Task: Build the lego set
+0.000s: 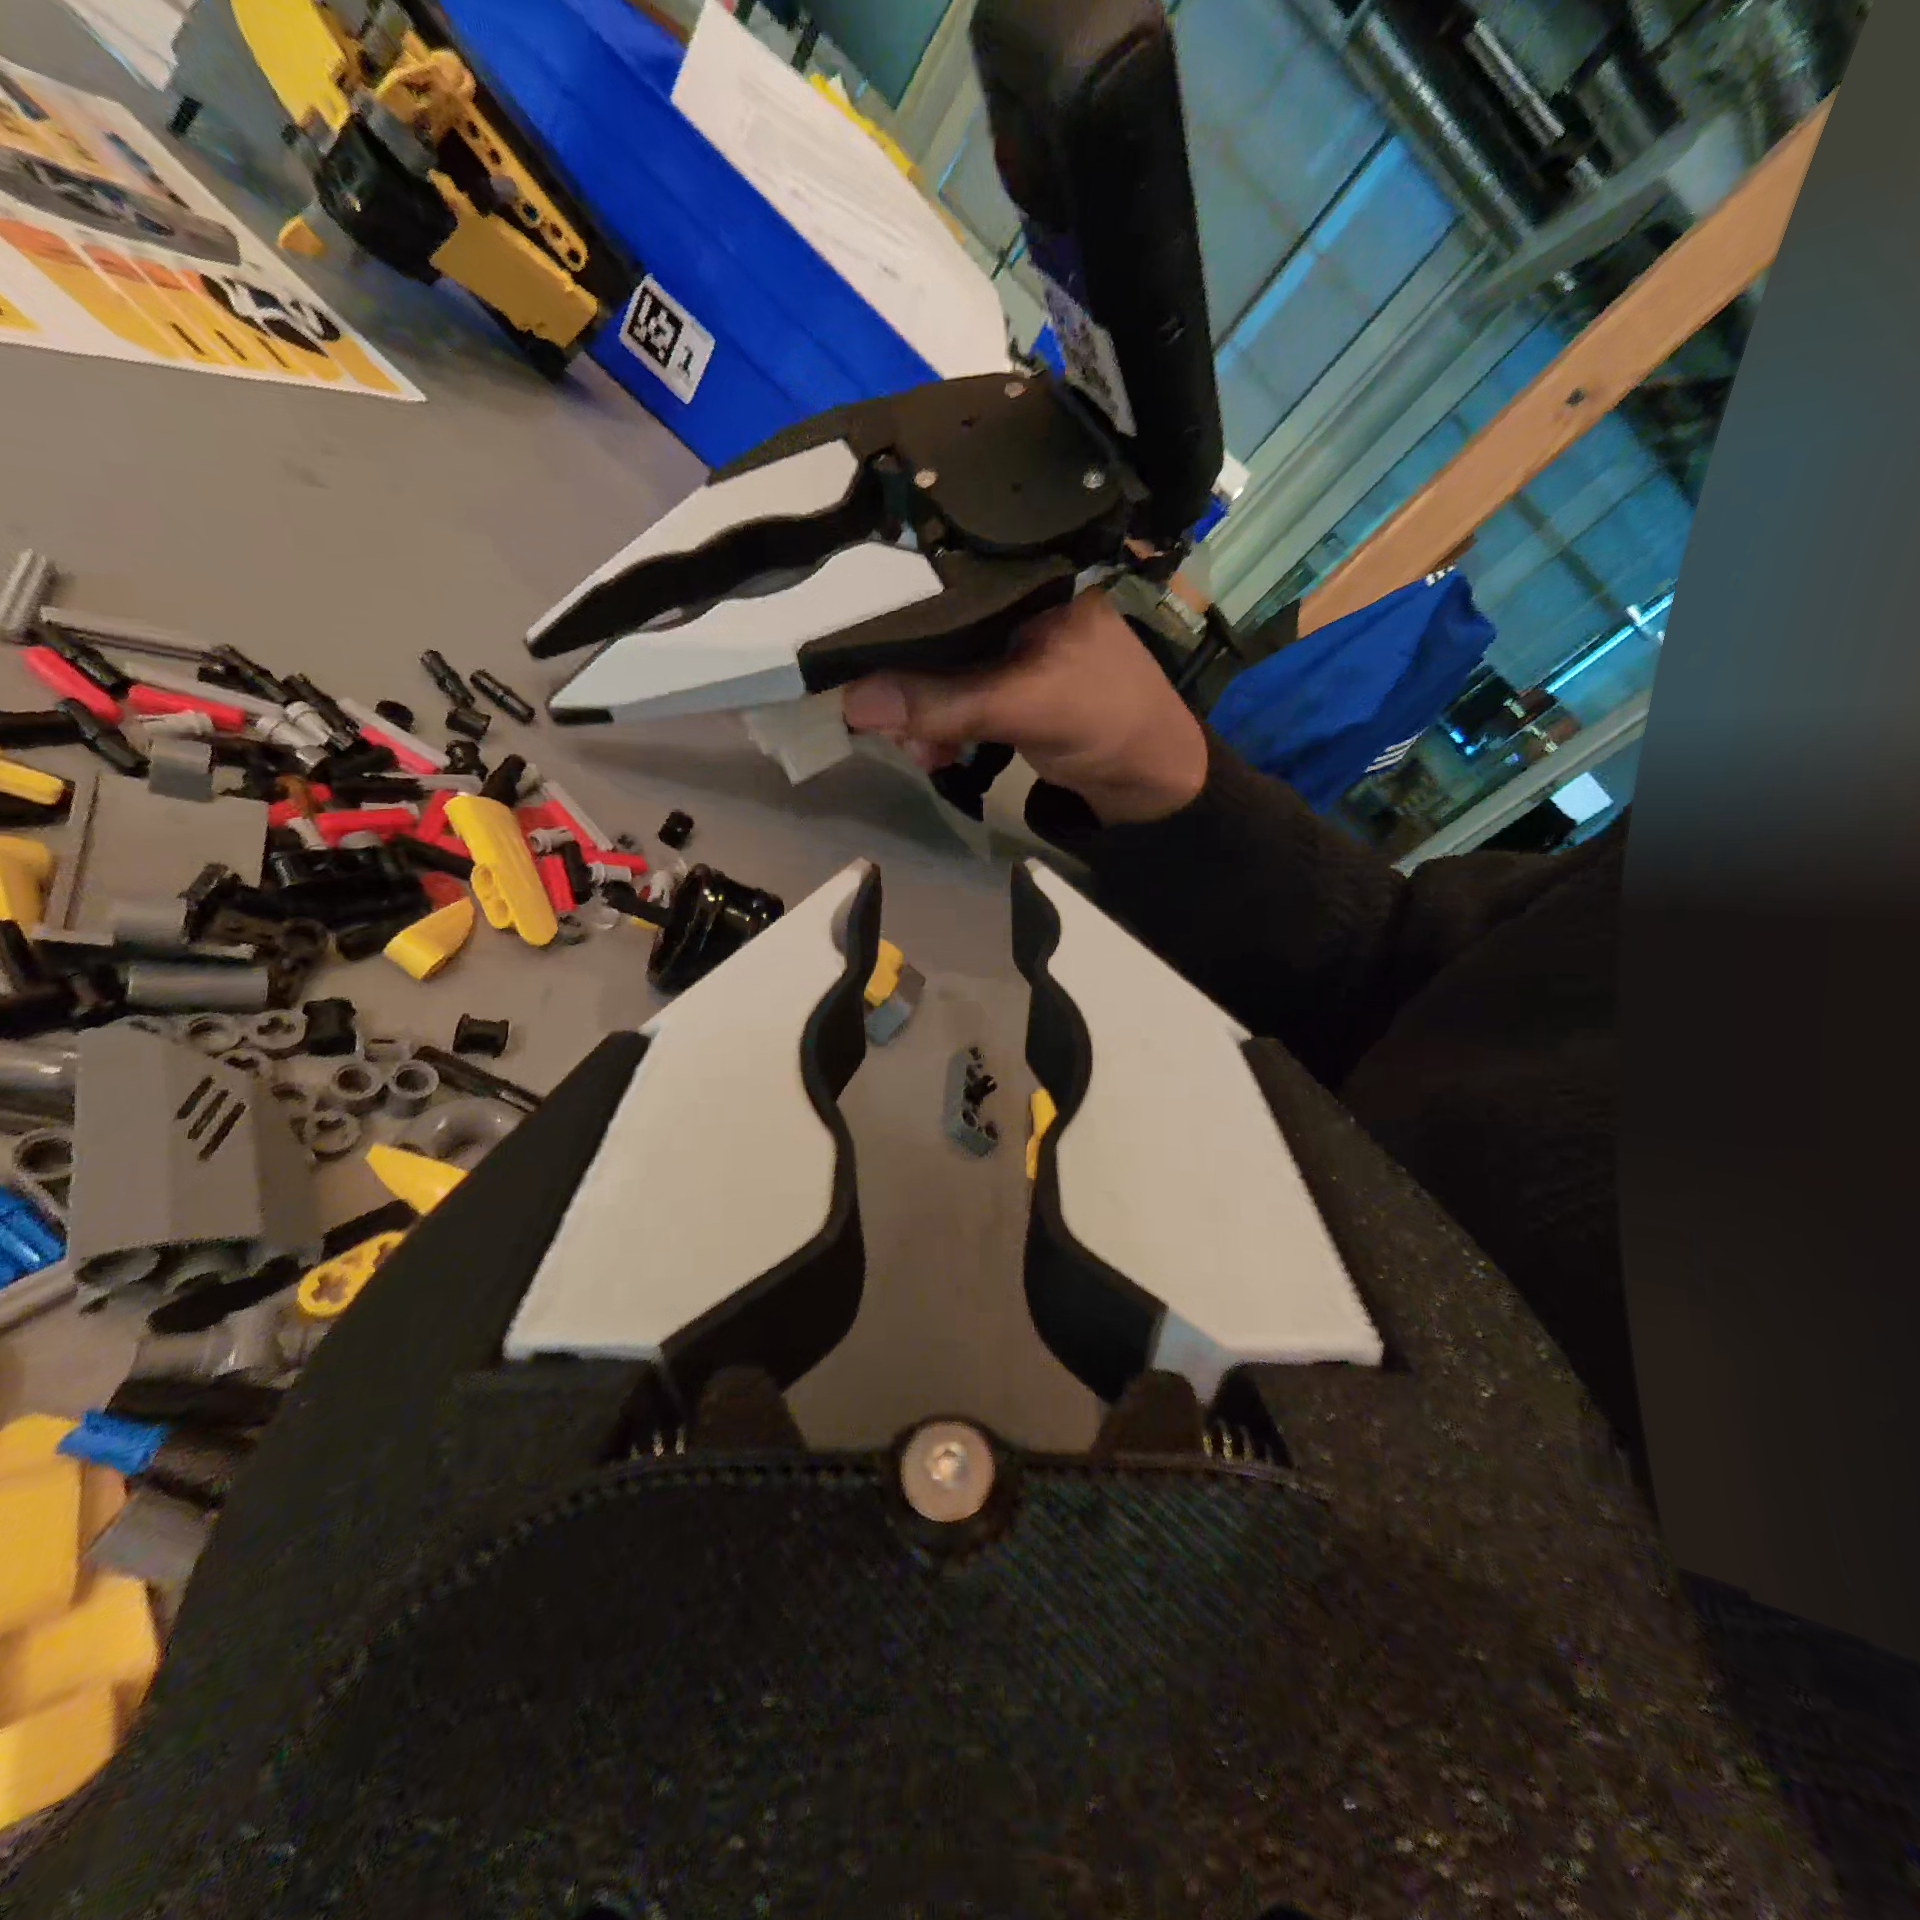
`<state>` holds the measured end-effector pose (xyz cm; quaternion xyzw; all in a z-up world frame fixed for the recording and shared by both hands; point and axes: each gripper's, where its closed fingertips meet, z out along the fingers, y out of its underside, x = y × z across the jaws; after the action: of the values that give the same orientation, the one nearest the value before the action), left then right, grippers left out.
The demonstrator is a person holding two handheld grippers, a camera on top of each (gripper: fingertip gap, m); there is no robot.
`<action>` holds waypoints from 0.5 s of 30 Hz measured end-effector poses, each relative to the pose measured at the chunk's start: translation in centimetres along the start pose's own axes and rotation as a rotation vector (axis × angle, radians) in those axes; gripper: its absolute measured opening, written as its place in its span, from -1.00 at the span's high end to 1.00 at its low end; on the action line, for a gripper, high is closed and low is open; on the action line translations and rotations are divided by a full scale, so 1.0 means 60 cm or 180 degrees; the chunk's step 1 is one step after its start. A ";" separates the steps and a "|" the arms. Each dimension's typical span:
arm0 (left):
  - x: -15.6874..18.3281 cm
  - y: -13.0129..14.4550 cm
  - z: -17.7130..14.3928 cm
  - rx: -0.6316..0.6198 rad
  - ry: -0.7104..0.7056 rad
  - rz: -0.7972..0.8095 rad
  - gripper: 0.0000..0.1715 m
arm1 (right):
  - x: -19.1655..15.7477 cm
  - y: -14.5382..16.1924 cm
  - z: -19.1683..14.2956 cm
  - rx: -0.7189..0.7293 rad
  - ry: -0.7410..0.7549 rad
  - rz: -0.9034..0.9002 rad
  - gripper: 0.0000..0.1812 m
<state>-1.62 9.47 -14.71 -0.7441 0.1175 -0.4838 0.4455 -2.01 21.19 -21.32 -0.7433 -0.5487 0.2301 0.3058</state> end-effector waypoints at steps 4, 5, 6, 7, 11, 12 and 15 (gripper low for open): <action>0.002 -0.009 -0.009 0.0116 0.0035 0.0075 0.73 | 0.004 0.006 0.018 -0.0124 0.0124 -0.0106 0.82; 0.003 -0.011 -0.011 0.0144 0.0042 0.0078 0.73 | 0.005 0.006 0.018 -0.0130 0.0150 -0.0135 0.93; 0.004 -0.012 -0.013 0.0166 0.0053 0.0078 0.73 | 0.006 0.007 0.018 -0.0139 0.0168 -0.0164 0.95; 0.004 -0.012 -0.014 0.0183 0.0060 0.0080 0.73 | 0.006 0.008 0.017 -0.0149 0.0173 -0.0183 0.95; 0.015 -0.014 -0.018 0.0260 0.0177 0.0096 0.67 | -0.014 -0.009 -0.003 0.0100 0.0032 -0.0484 0.95; 0.021 -0.016 -0.021 0.0322 0.0282 0.0030 0.66 | -0.030 -0.024 -0.016 0.0315 -0.0066 -0.0687 0.95; 0.027 -0.029 -0.034 0.0535 0.0485 -0.0205 0.65 | -0.102 -0.070 -0.072 0.1086 -0.0335 -0.1434 0.95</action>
<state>-2.95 8.37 -12.06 -0.6686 0.0861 -0.5611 0.4804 -3.73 15.34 -15.25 -0.5276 -0.6684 0.2836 0.4410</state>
